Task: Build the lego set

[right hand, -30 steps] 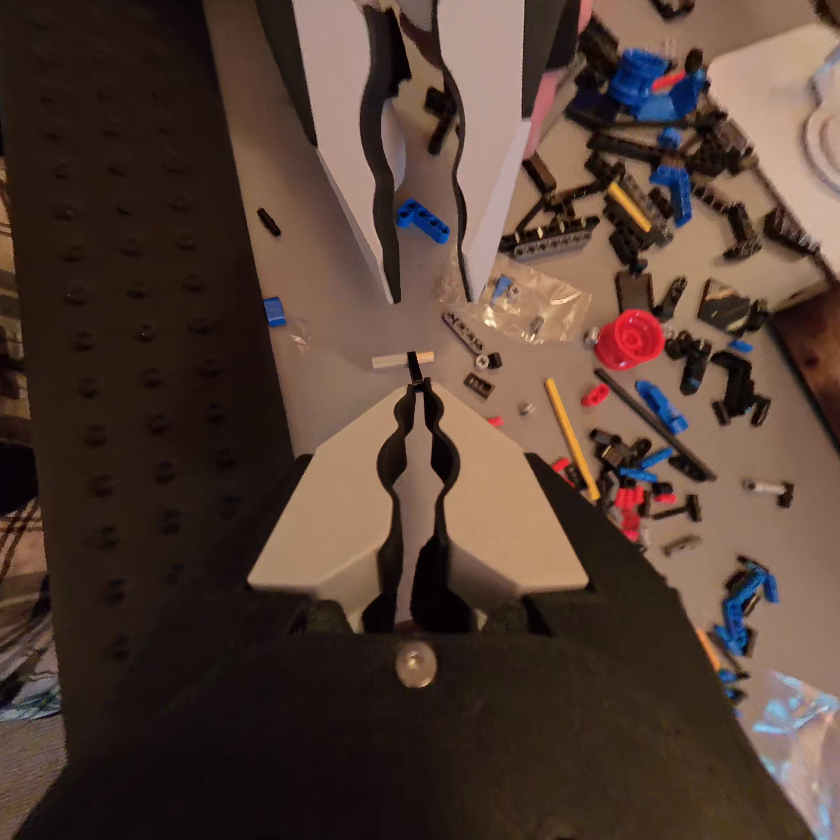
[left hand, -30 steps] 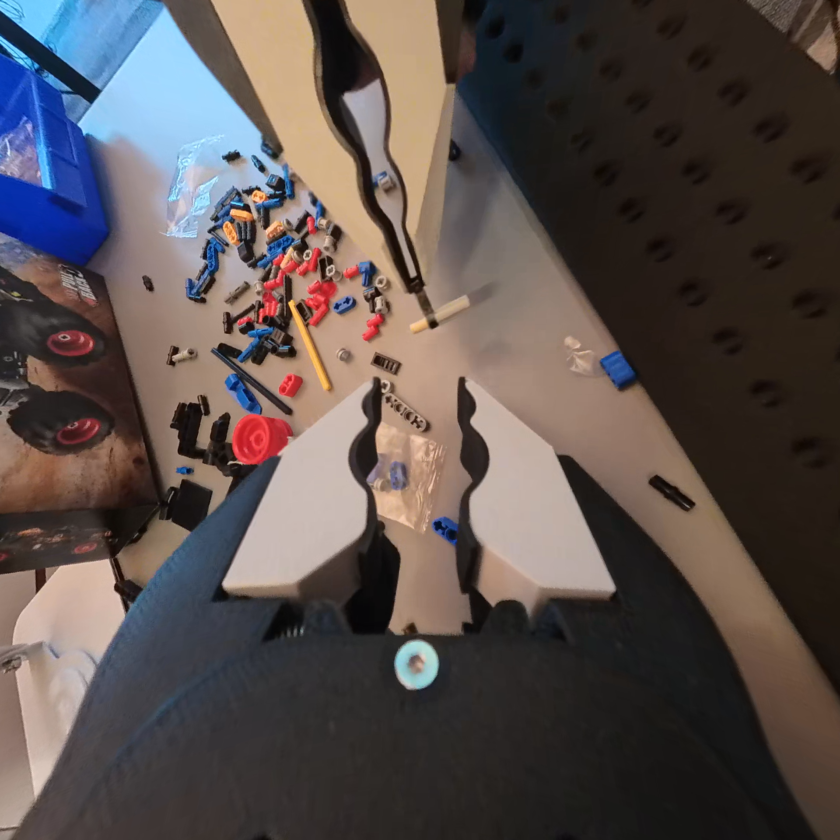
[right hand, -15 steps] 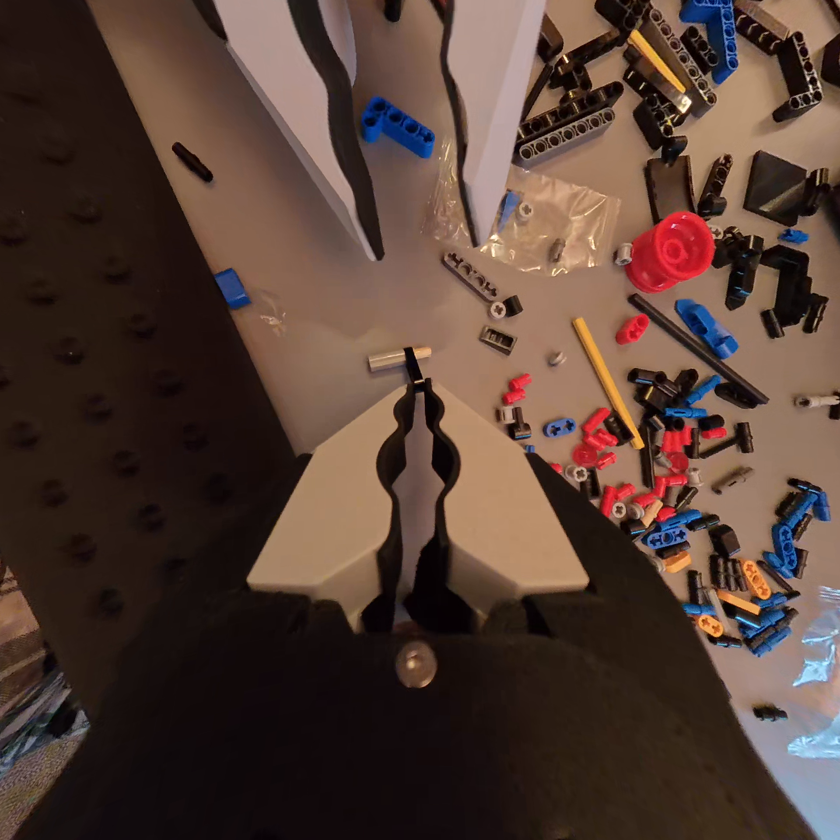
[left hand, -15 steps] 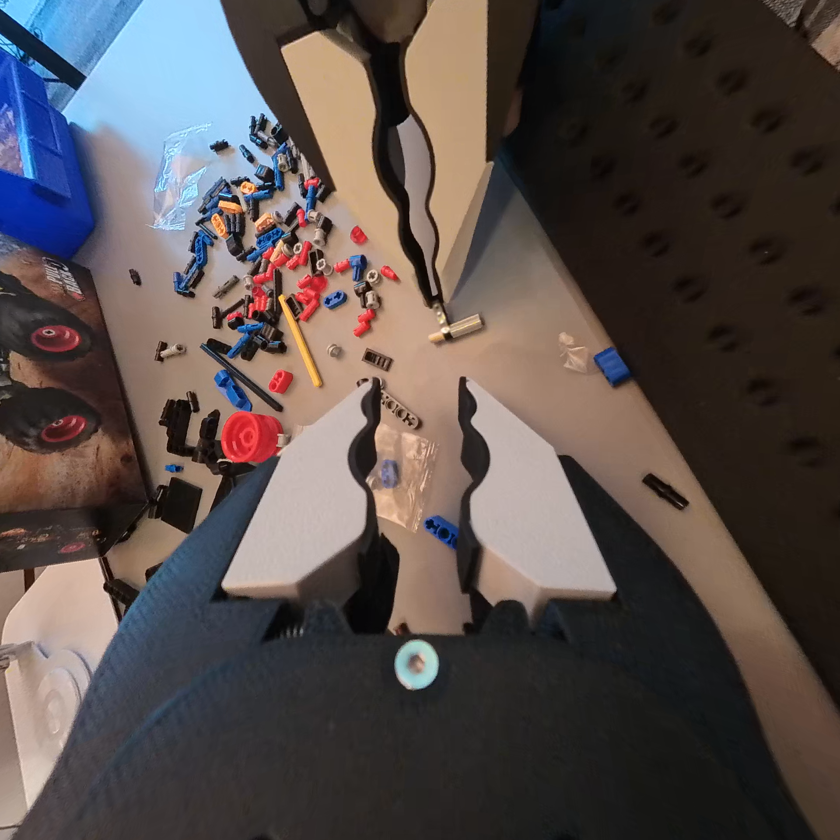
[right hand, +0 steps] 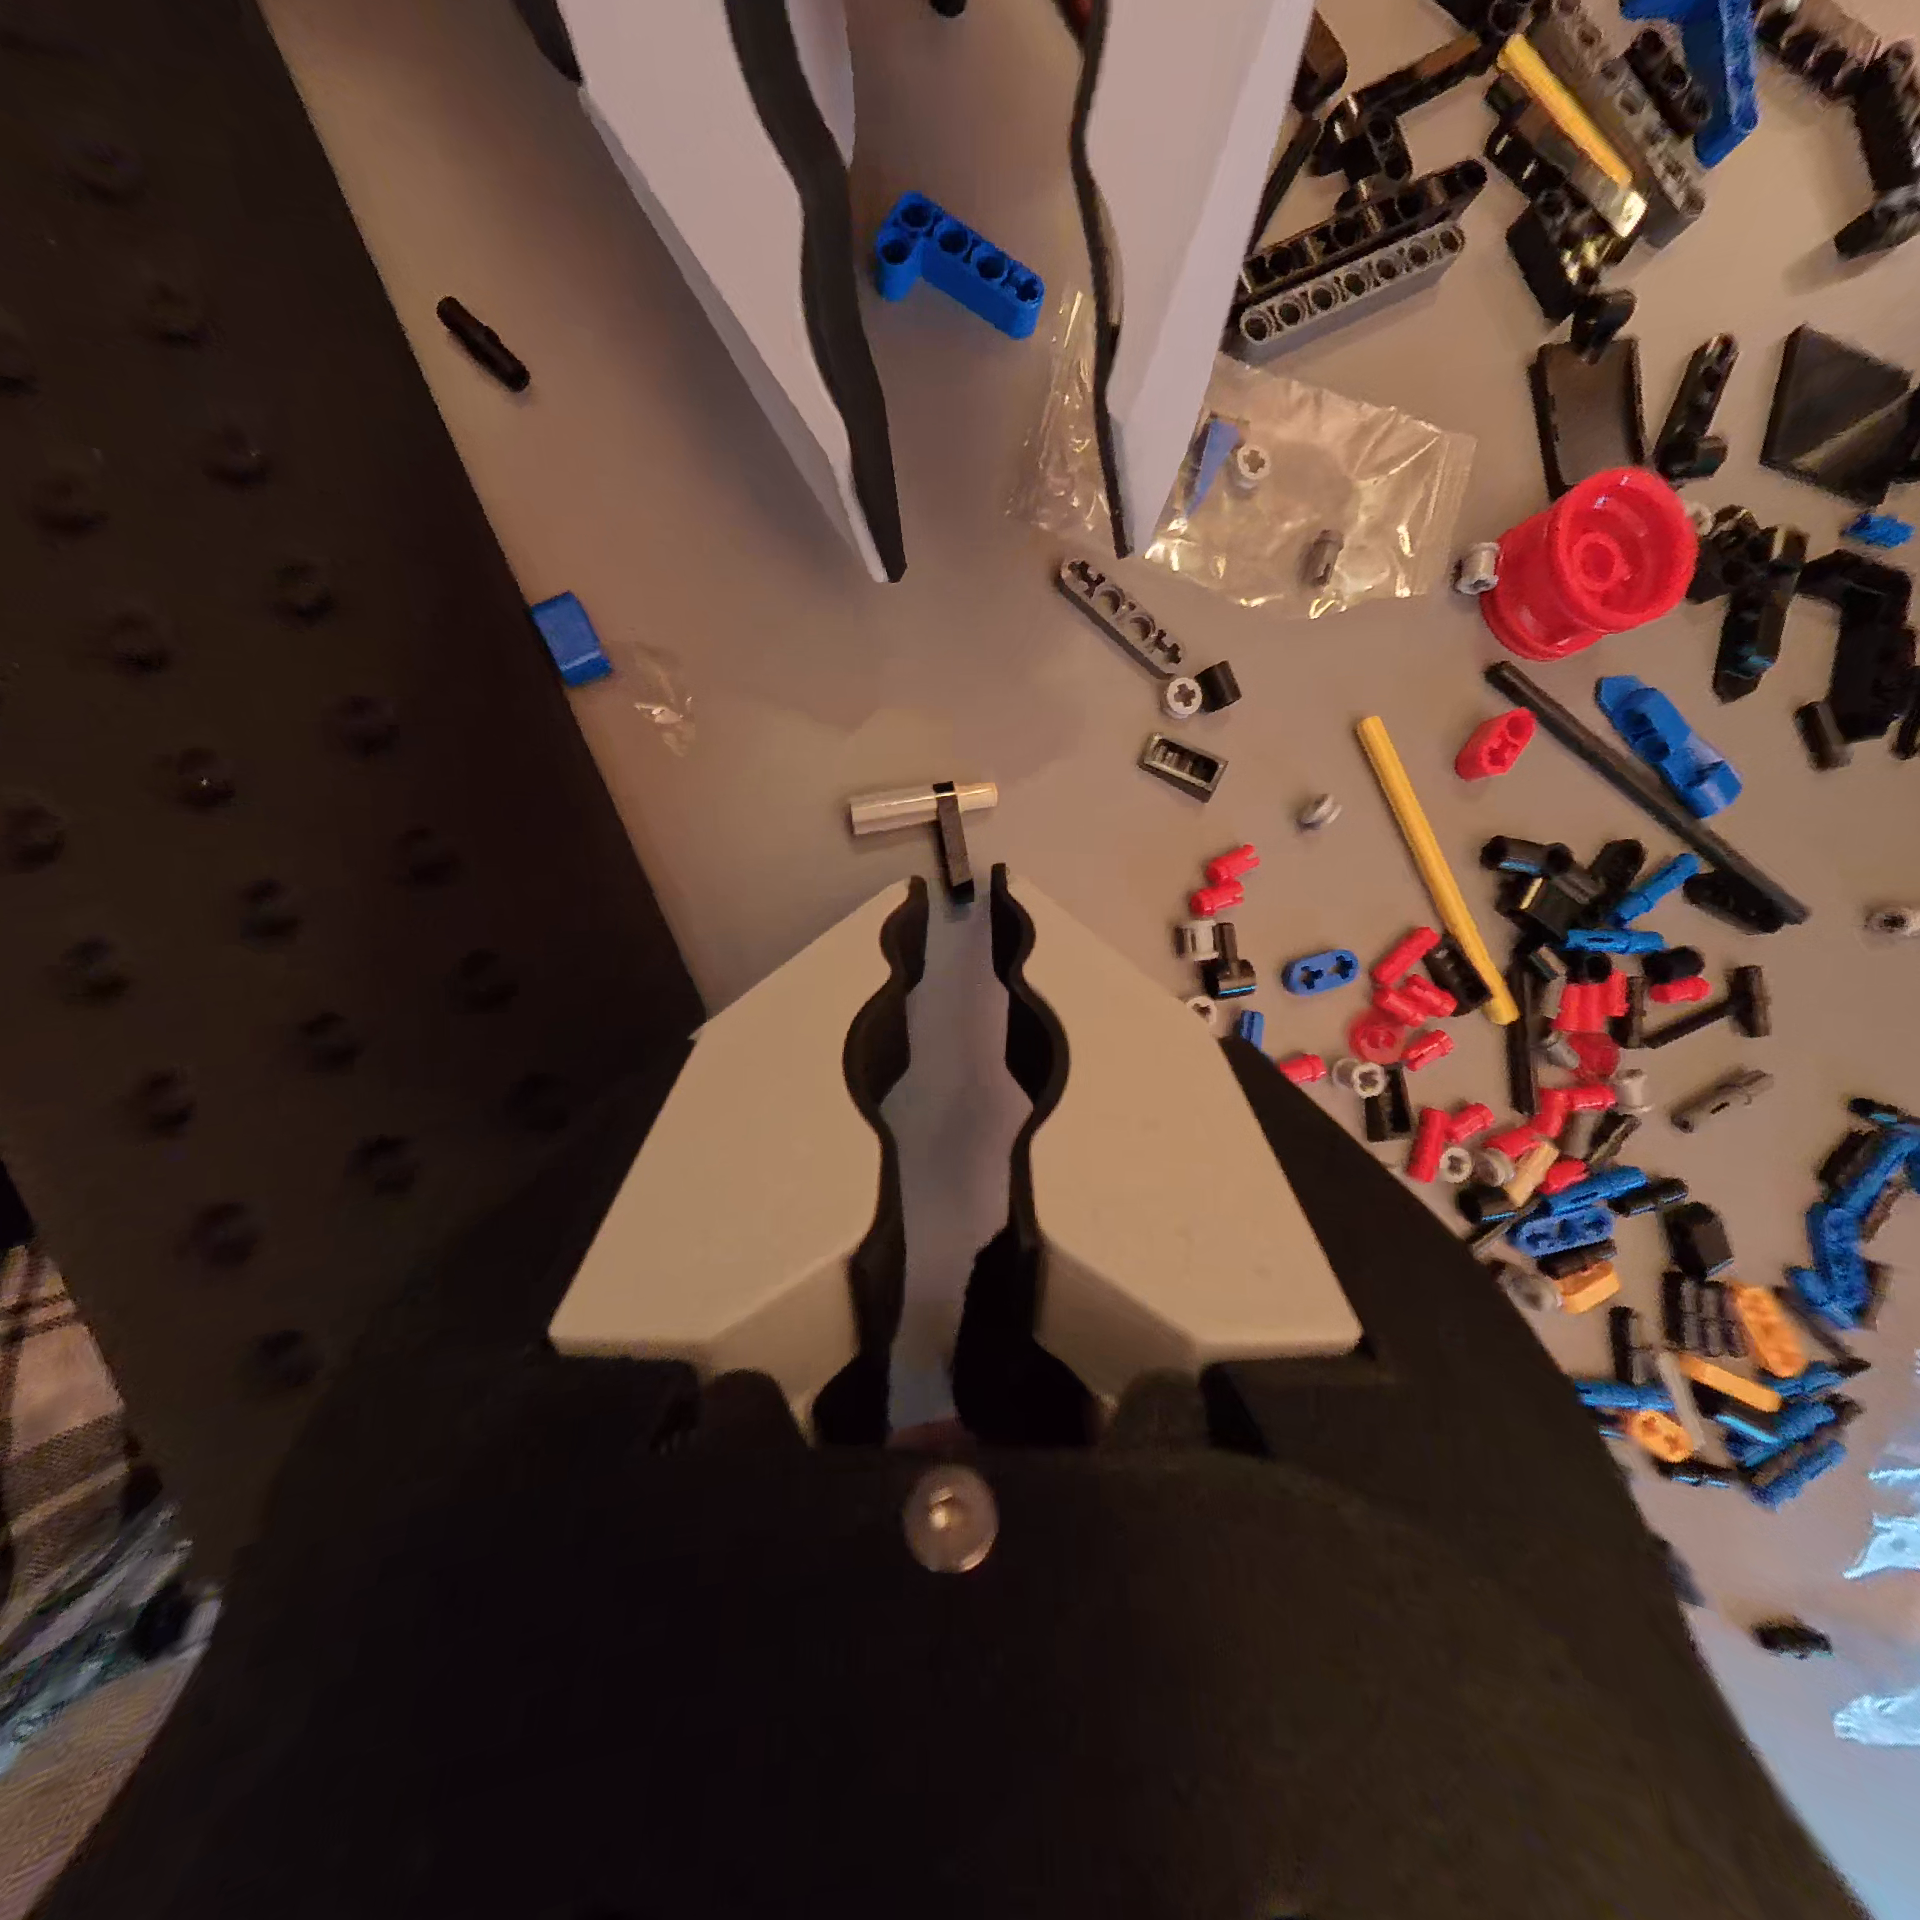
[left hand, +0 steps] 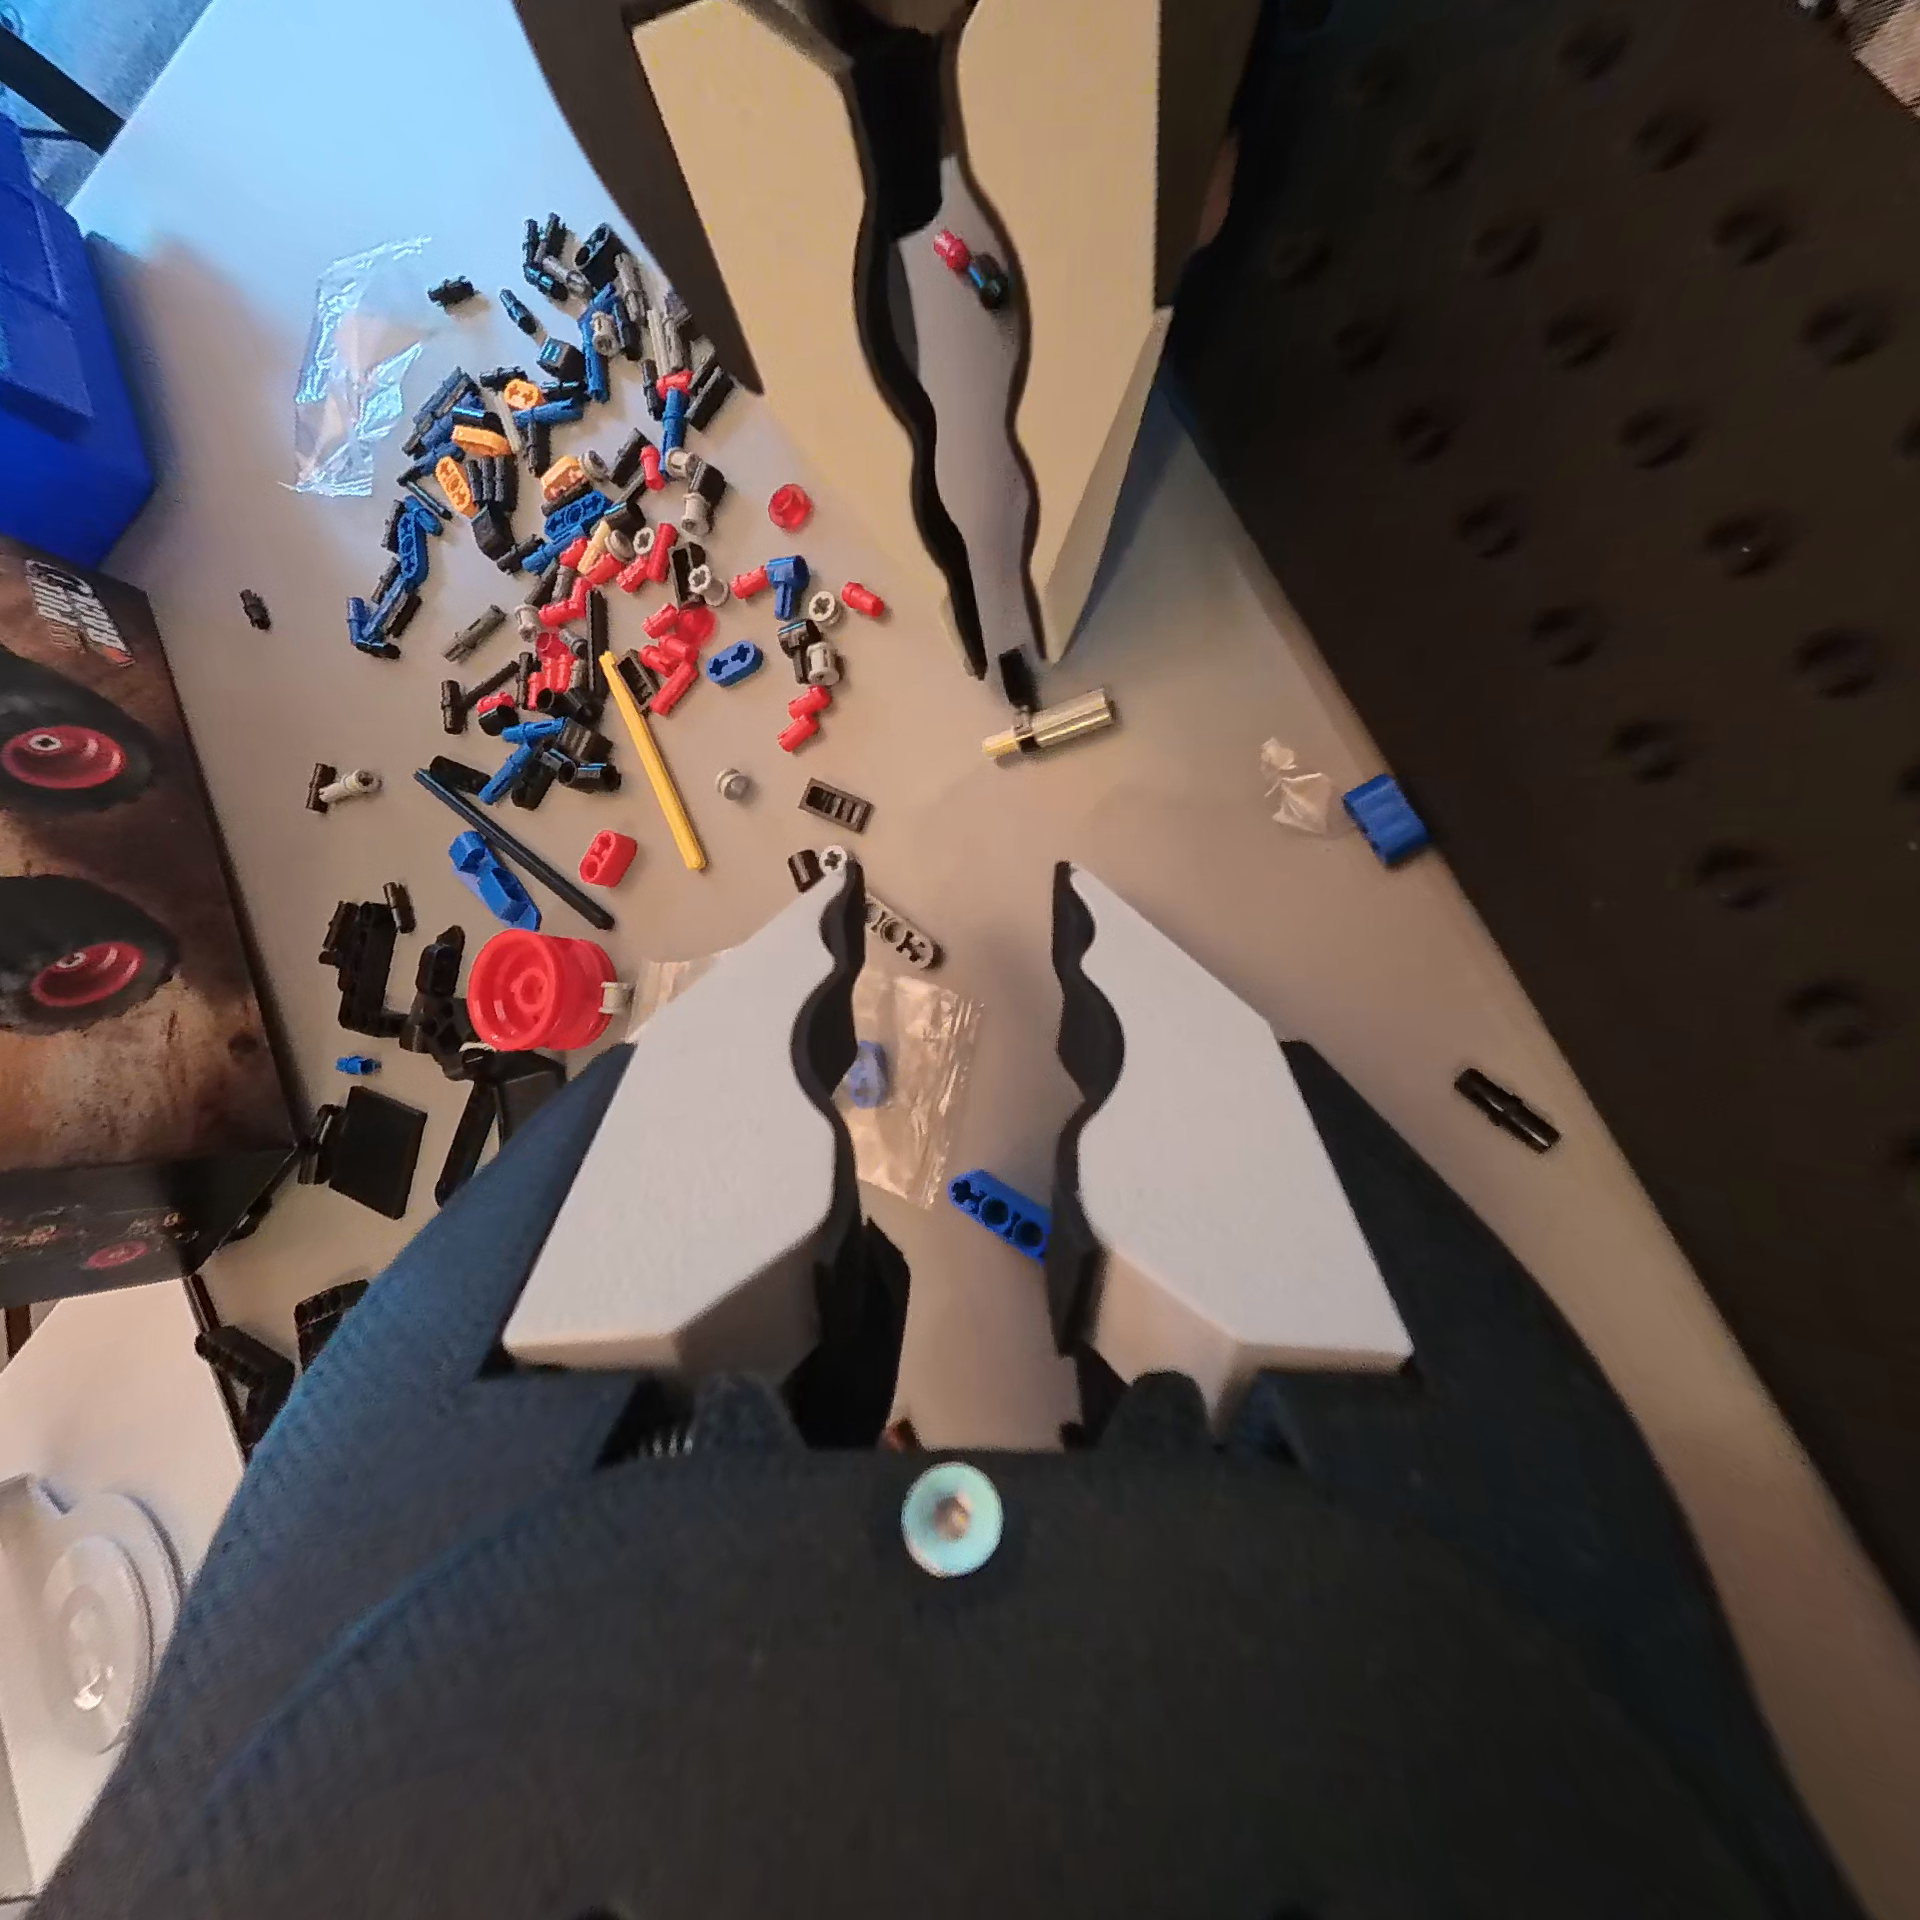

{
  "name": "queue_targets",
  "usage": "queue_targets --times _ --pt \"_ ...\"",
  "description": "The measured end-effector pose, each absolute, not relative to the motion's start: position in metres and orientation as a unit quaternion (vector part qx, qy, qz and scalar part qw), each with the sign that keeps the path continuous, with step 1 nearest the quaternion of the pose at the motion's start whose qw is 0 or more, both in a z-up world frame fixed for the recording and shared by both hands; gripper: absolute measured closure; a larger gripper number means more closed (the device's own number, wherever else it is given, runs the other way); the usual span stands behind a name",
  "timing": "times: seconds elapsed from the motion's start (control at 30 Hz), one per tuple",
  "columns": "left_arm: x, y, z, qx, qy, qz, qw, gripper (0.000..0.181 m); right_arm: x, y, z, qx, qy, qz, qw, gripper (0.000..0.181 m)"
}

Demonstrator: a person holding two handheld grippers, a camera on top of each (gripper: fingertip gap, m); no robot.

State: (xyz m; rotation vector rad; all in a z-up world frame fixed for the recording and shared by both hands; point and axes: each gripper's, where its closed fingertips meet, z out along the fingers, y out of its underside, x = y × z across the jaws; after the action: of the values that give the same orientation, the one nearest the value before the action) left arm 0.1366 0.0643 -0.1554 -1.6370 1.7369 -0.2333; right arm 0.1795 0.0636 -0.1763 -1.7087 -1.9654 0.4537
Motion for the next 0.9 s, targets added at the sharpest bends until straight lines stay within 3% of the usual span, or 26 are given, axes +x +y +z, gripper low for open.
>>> queue_targets --times 0.03,0.3,0.63,0.9 --pt "0.137 0.064 -0.156 -0.636 0.675 -0.091 0.363 0.147 0.179 0.065 -0.176 -0.616 -0.727 0.158 0.258 0.17" --pt "0.134 0.065 -0.155 -0.641 0.671 -0.088 0.362 0.146 0.186 0.07 -0.166 -0.617 -0.719 0.168 0.272 0.155" --pt "0.13 0.071 -0.151 -0.648 0.661 -0.083 0.37 0.148 0.247 0.154 -0.114 -0.674 -0.623 0.163 0.36 0.17" --pt "0.13 0.075 -0.157 -0.655 0.656 -0.08 0.365 0.15 0.273 0.195 -0.136 -0.695 -0.626 0.132 0.328 0.171"
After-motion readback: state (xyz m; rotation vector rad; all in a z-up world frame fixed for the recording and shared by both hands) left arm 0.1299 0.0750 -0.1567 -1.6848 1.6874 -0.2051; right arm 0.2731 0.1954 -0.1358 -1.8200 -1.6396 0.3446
